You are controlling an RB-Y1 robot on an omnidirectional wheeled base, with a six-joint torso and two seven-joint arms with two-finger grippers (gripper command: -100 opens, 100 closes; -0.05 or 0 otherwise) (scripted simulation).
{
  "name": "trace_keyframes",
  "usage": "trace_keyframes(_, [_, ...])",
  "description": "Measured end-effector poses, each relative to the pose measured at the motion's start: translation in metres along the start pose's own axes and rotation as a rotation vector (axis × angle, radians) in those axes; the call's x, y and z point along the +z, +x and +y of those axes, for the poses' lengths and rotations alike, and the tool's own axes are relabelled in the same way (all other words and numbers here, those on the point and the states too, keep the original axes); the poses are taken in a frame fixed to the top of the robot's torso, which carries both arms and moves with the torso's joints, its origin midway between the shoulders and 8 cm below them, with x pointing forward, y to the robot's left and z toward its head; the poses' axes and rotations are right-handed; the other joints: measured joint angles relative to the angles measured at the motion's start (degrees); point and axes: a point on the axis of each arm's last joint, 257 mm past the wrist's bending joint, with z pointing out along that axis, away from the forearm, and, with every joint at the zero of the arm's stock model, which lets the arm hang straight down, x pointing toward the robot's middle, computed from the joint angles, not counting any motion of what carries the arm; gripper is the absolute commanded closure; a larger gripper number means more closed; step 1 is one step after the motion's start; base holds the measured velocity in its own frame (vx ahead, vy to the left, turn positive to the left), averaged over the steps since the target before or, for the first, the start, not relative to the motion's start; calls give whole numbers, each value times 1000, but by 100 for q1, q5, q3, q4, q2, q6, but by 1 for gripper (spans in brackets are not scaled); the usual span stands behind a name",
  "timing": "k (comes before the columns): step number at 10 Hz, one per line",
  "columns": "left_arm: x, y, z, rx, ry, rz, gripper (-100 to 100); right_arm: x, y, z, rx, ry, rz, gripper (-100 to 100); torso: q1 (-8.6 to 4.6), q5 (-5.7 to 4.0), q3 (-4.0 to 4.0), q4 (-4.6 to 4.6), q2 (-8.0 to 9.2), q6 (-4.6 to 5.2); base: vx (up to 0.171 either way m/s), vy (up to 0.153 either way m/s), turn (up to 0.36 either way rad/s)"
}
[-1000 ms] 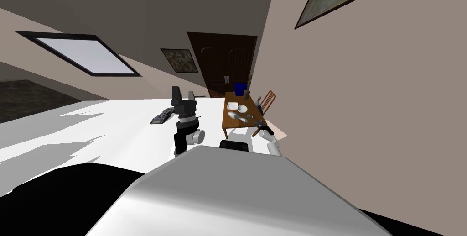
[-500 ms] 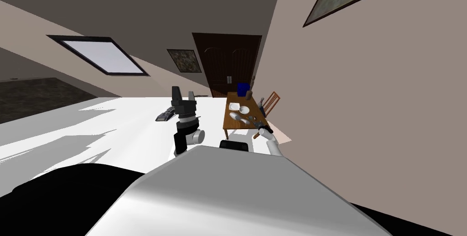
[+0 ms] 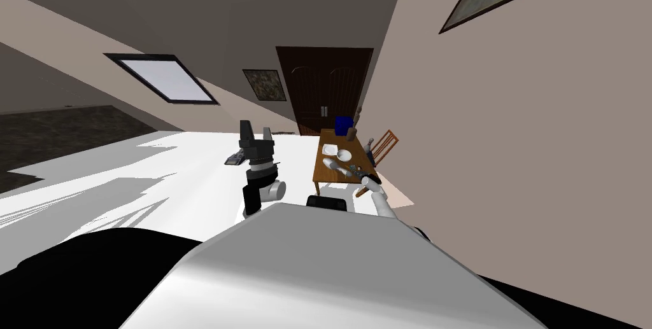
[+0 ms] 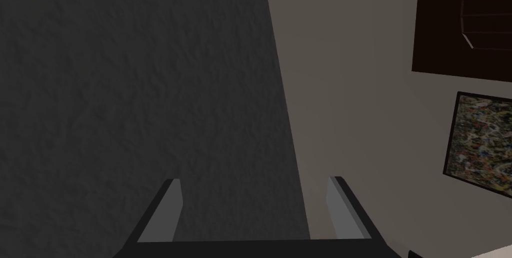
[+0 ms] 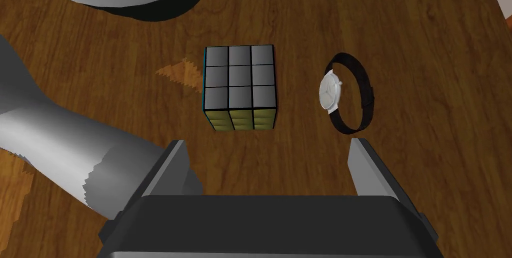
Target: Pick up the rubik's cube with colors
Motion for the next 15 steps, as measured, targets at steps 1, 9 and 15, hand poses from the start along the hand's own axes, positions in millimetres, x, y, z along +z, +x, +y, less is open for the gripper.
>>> trace_keyframes(1, [0, 0, 0, 0, 0, 0, 0, 3, -3, -2, 33, 10, -19, -100, 1, 0, -1, 0, -1, -1, 52, -7, 90])
trace_keyframes(9, [0, 0, 0, 0, 0, 0, 0, 9, -13, -1, 142, 33, -77, -100, 8, 2, 7, 2, 12, 3, 31, -2, 19])
trace_keyframes(15, [0, 0, 0, 0, 0, 0, 0, 10, -18, 5, 143, 37, -82, -100, 5, 1, 12, 4, 22, 3, 1, 7, -15])
